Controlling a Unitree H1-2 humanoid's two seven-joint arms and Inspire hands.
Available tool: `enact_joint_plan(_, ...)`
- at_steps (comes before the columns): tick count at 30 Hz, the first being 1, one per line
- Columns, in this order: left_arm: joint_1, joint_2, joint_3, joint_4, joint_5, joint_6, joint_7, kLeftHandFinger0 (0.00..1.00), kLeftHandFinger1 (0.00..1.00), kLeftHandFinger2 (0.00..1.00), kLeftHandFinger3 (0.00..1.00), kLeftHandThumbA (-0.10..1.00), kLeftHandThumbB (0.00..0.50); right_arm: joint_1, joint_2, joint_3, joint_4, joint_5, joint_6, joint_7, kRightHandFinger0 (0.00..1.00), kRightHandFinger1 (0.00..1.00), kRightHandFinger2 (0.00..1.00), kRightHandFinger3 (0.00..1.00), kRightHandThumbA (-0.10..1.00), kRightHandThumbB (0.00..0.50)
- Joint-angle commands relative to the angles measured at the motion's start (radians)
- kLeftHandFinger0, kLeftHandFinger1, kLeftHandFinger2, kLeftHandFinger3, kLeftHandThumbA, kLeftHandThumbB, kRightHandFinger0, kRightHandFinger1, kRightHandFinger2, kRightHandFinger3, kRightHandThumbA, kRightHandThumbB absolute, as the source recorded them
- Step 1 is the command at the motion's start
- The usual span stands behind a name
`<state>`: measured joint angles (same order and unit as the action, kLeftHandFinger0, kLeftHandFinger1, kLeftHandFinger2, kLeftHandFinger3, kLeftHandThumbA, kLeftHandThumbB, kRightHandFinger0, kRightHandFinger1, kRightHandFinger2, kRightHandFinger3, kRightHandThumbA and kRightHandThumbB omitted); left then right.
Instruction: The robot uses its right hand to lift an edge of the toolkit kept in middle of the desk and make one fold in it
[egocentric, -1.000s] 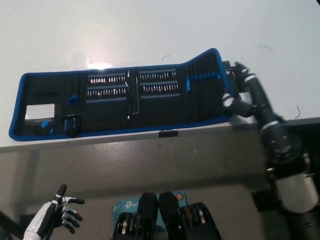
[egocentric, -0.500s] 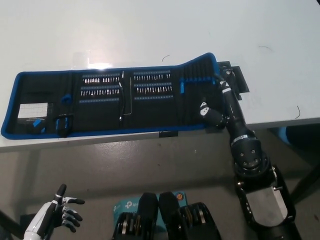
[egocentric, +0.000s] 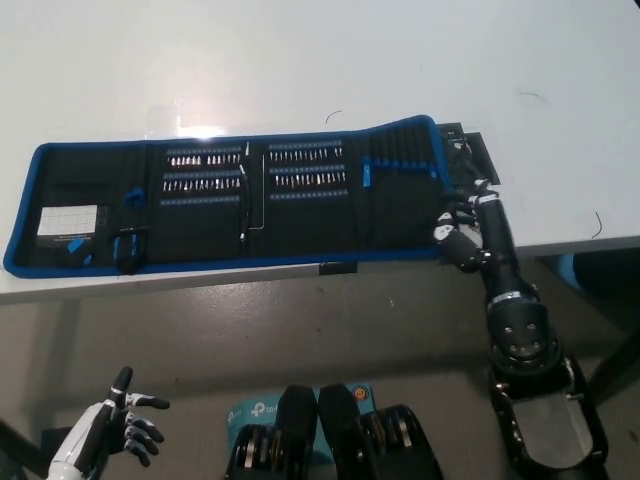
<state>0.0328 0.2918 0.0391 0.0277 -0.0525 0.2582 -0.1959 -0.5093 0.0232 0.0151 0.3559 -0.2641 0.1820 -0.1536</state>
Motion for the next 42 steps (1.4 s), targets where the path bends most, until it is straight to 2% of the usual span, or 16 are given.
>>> enact_joint_plan(1, -0.001, 0.008, 0.004, -0.017, 0.0, -0.033, -0.003, 0.33, 0.35, 0.34, 0.56, 1.0, 0.5, -0.015, -0.003, -0.006, 0.024, 0.061, -0.117, 0.021, 0.0, 0.0, 0.03, 0.69, -0.1, 0.078)
enact_joint_plan(2, -0.002, 0.008, 0.005, -0.016, -0.001, -0.032, -0.002, 0.33, 0.35, 0.34, 0.55, 1.0, 0.5, -0.016, -0.004, 0.0, 0.018, 0.061, -0.114, 0.029, 0.0, 0.0, 0.01, 0.52, -0.1, 0.066)
enact_joint_plan(3, -0.003, 0.008, 0.006, -0.015, -0.002, -0.031, -0.002, 0.33, 0.34, 0.34, 0.55, 1.0, 0.5, -0.015, -0.005, 0.003, 0.017, 0.063, -0.123, 0.033, 0.0, 0.0, 0.0, 0.42, -0.1, 0.051)
enact_joint_plan(6, -0.003, 0.015, 0.001, -0.009, -0.001, -0.04, -0.012, 0.33, 0.34, 0.34, 0.55, 1.0, 0.5, -0.014, -0.004, 0.012, 0.031, 0.055, -0.185, 0.013, 0.0, 0.0, 0.0, 0.3, -0.1, 0.062)
enact_joint_plan(16, -0.013, 0.021, -0.004, -0.021, 0.007, -0.012, -0.012, 0.37, 0.37, 0.35, 0.55, 1.0, 0.5, -0.034, 0.01, 0.012, 0.038, 0.05, -0.205, -0.01, 0.0, 0.0, 0.0, 0.26, -0.1, 0.072)
enact_joint_plan(21, -0.009, 0.021, -0.004, -0.015, 0.006, -0.023, -0.02, 0.38, 0.36, 0.36, 0.57, 1.0, 0.5, -0.017, 0.01, 0.024, 0.042, 0.034, -0.191, -0.012, 0.0, 0.0, 0.0, 0.28, -0.1, 0.073)
enact_joint_plan(24, -0.004, 0.021, -0.01, -0.021, 0.014, -0.019, -0.022, 0.36, 0.36, 0.35, 0.55, 1.0, 0.5, -0.004, 0.018, 0.025, 0.053, 0.008, -0.226, -0.064, 0.0, 0.0, 0.0, 0.29, -0.1, 0.106)
enact_joint_plan(28, -0.014, 0.022, -0.007, -0.016, 0.005, -0.017, -0.028, 0.34, 0.35, 0.33, 0.54, 1.0, 0.5, -0.032, 0.01, 0.045, 0.03, -0.055, -0.196, -0.103, 0.0, 0.0, 0.0, 0.26, -0.1, 0.137)
enact_joint_plan(34, -0.021, 0.032, -0.01, -0.026, 0.01, 0.006, -0.034, 0.36, 0.36, 0.34, 0.57, 1.0, 0.5, -0.118, -0.059, 0.156, -0.023, -0.123, -0.15, 0.013, 0.0, 0.0, 0.04, 0.25, -0.1, 0.116)
enact_joint_plan(35, -0.019, 0.033, -0.009, -0.027, 0.009, 0.003, -0.036, 0.36, 0.35, 0.34, 0.56, 1.0, 0.5, -0.133, -0.073, 0.182, -0.029, -0.138, -0.137, 0.038, 0.0, 0.03, 0.08, 0.24, -0.1, 0.119)
enact_joint_plan(36, -0.019, 0.034, -0.009, -0.027, 0.008, 0.003, -0.037, 0.36, 0.35, 0.34, 0.56, 1.0, 0.5, -0.139, -0.08, 0.195, -0.032, -0.142, -0.129, 0.045, 0.0, 0.0, 0.07, 0.24, -0.1, 0.122)
enact_joint_plan(38, -0.019, 0.037, -0.012, -0.024, 0.008, 0.005, -0.041, 0.35, 0.35, 0.34, 0.56, 1.0, 0.5, -0.197, -0.125, 0.281, -0.074, -0.189, -0.06, 0.161, 0.17, 0.21, 0.25, 0.26, -0.1, 0.14)
enact_joint_plan(39, -0.018, 0.038, -0.014, -0.028, 0.012, 0.011, -0.04, 0.34, 0.35, 0.34, 0.57, 1.0, 0.5, -0.214, -0.138, 0.31, -0.073, -0.204, -0.059, 0.181, 0.21, 0.24, 0.29, 0.26, -0.1, 0.154)
enact_joint_plan(40, -0.013, 0.039, -0.015, -0.037, 0.015, 0.017, -0.039, 0.33, 0.35, 0.34, 0.57, 1.0, 0.5, -0.242, -0.156, 0.351, -0.074, -0.224, -0.053, 0.216, 0.22, 0.26, 0.32, 0.28, -0.1, 0.168)
enact_joint_plan(41, -0.012, 0.04, -0.013, -0.041, 0.011, 0.018, -0.042, 0.33, 0.34, 0.34, 0.57, 1.0, 0.5, -0.267, -0.168, 0.387, -0.074, -0.243, -0.047, 0.246, 0.16, 0.21, 0.3, 0.28, -0.1, 0.175)
enact_joint_plan(42, -0.014, 0.041, -0.014, -0.039, 0.011, 0.019, -0.043, 0.34, 0.35, 0.34, 0.58, 1.0, 0.5, -0.275, -0.173, 0.4, -0.076, -0.246, -0.04, 0.255, 0.18, 0.24, 0.32, 0.3, -0.1, 0.179)
